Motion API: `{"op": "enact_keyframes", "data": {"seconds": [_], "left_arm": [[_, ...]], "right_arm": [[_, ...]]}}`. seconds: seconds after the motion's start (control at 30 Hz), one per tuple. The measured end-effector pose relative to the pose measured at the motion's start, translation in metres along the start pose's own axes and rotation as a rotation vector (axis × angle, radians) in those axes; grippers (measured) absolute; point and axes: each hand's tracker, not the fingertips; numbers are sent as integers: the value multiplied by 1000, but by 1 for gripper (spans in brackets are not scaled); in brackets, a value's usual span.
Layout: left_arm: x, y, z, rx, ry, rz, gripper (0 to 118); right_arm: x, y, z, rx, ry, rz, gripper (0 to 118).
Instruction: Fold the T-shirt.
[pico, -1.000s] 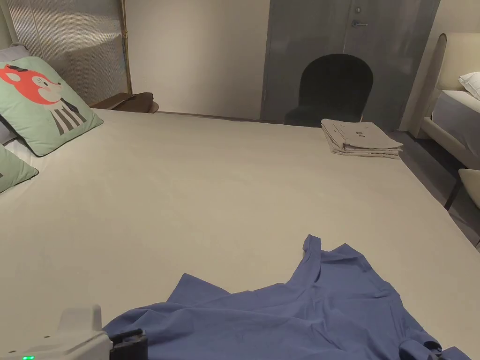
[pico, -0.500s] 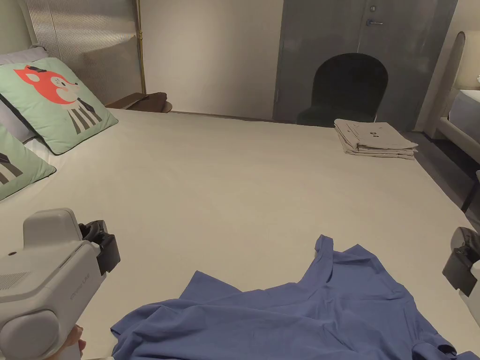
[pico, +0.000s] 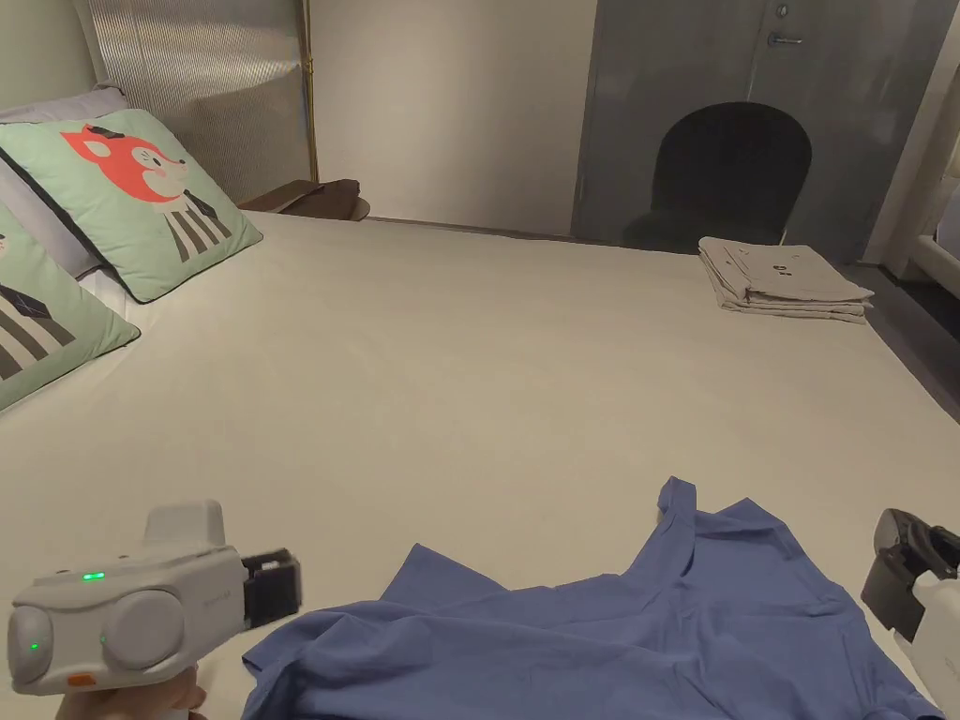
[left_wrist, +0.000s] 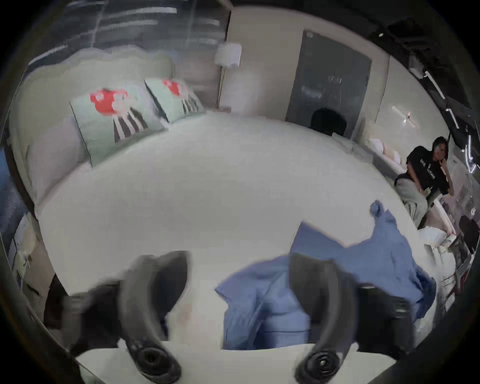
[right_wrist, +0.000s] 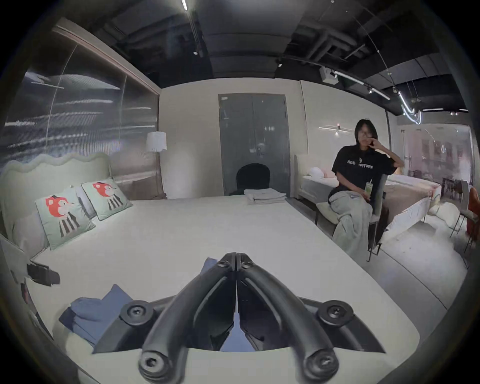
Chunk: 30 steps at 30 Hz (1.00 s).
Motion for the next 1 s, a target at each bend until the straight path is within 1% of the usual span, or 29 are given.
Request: {"op": "enact_keyframes", "data": {"seconds": [0.07,0.17,0.27,0.33,0.4,0.43,0.47,0.5,0.53,0.57,0.6,0.63,0.67,0.7,0.73,0.8,0.9,1.0], "left_arm": [[-2,-8,-21,-59,3,0,94],[-4,-19,-54,-119,63,-41,93],[-3,-30,-74,-168,75,-25,91],[2,-35,-77,-172,67,-32,72],[9,-37,-75,-127,101,-92,65],[11,-35,-73,-124,78,-100,51],[13,-34,-72,-120,74,-85,35],[15,-32,-71,-114,78,-84,16],[16,-32,-71,-110,76,-88,5],[17,-31,-69,-99,57,-90,4],[19,-29,-67,-93,58,-90,4],[21,-27,-63,-83,60,-96,4],[24,-28,-57,-68,57,-100,4],[25,-27,-54,-53,55,-100,4],[25,-25,-51,-45,55,-94,4],[26,-23,-45,-34,50,-89,4],[29,-21,-42,-27,54,-93,4],[29,-21,-42,-27,59,-90,4]], "right_arm": [[0,-4,-3,-18,-1,3,0],[2,-12,-9,-42,-3,0,0],[9,-22,-18,-64,-9,1,0],[11,-25,-22,-79,-13,7,0],[14,-32,-28,-93,-20,9,0],[15,-33,-31,-101,-23,10,0],[17,-34,-35,-108,-25,10,0],[18,-35,-39,-117,-28,10,0],[21,-36,-44,-127,-36,11,2],[24,-36,-51,-139,-45,13,15],[28,-36,-60,-167,-50,19,53],[30,-35,-70,-213,-46,27,85],[35,-36,-82,-253,-45,28,105],[41,-37,-93,-271,-48,33,109],[49,-39,-106,-293,-67,48,107],[60,-45,-135,-380,-102,71,107],[75,-57,-177,-518,-115,52,106],[80,-70,-209,-642,-114,20,99]]}}
